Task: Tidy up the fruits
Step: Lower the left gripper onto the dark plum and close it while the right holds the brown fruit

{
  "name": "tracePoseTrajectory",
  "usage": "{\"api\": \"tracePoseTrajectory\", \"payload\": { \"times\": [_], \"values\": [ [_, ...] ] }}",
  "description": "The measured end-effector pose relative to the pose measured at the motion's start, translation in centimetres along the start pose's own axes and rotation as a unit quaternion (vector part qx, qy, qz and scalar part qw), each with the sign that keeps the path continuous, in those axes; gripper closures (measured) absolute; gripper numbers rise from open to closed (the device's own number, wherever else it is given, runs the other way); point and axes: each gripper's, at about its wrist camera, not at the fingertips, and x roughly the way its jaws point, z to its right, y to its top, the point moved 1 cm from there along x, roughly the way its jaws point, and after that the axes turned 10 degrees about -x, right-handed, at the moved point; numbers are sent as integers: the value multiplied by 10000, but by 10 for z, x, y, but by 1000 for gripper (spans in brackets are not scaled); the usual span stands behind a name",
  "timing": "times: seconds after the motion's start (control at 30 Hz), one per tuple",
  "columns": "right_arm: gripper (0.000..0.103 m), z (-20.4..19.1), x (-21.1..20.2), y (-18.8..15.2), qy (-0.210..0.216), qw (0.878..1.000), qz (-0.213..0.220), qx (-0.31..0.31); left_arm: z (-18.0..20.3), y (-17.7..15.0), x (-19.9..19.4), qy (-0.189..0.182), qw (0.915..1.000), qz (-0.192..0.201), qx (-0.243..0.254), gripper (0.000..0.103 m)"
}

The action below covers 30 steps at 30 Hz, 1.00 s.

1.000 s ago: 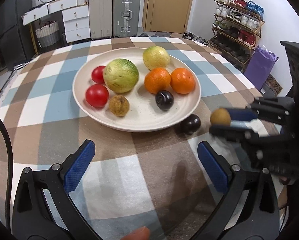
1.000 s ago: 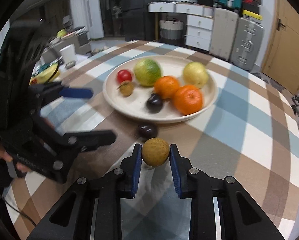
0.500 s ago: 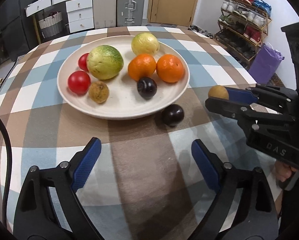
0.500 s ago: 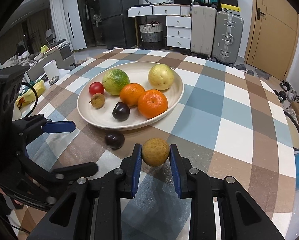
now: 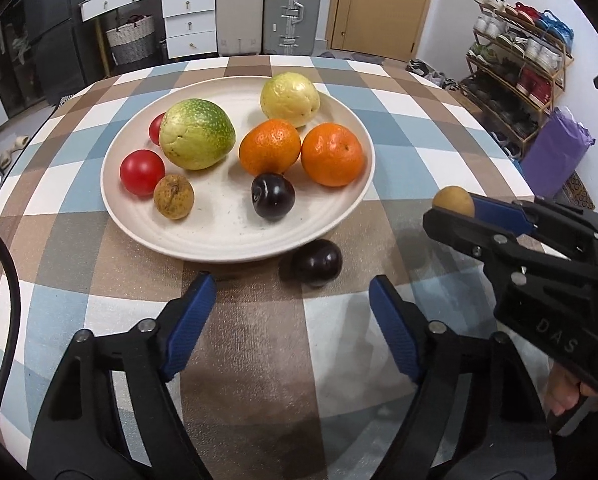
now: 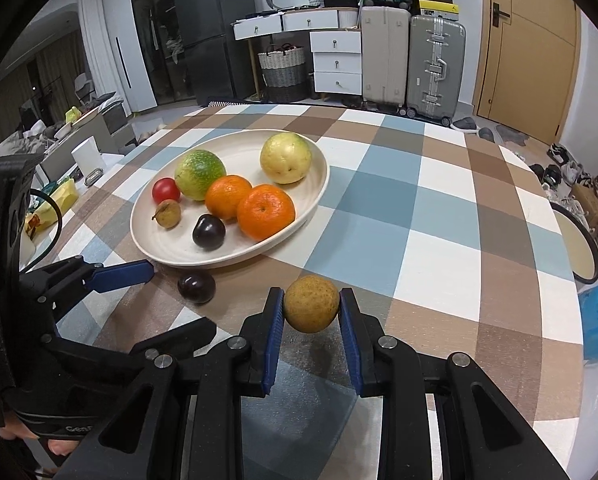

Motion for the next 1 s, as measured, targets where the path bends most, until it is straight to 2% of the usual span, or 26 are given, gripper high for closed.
{"api": "tracePoseTrajectory", "payload": {
  "times": [0.1,0.27,0.4,0.57,0.63,1.0],
  "values": [
    [75,0,0,0,-6,10000,0,7,3,0,1,-15,10000,-10,21,30],
    [75,1,0,0,-5,10000,10,8,7,1,2,2,10000,-10,8,40],
    [75,1,-1,0,0,10000,4,12,10,1,2,118,9999,17,94,43],
    [75,1,0,-1,6,10000,-27,-4,5,1,0,186,9998,45,38,55],
    [75,1,0,-1,-5,10000,-32,-2,2,1,-1,78,10000,20,-32,66],
    [75,4,-2,-1,-8,10000,-11,43,10,3,1,-118,9999,-36,-79,67]
  ]
}}
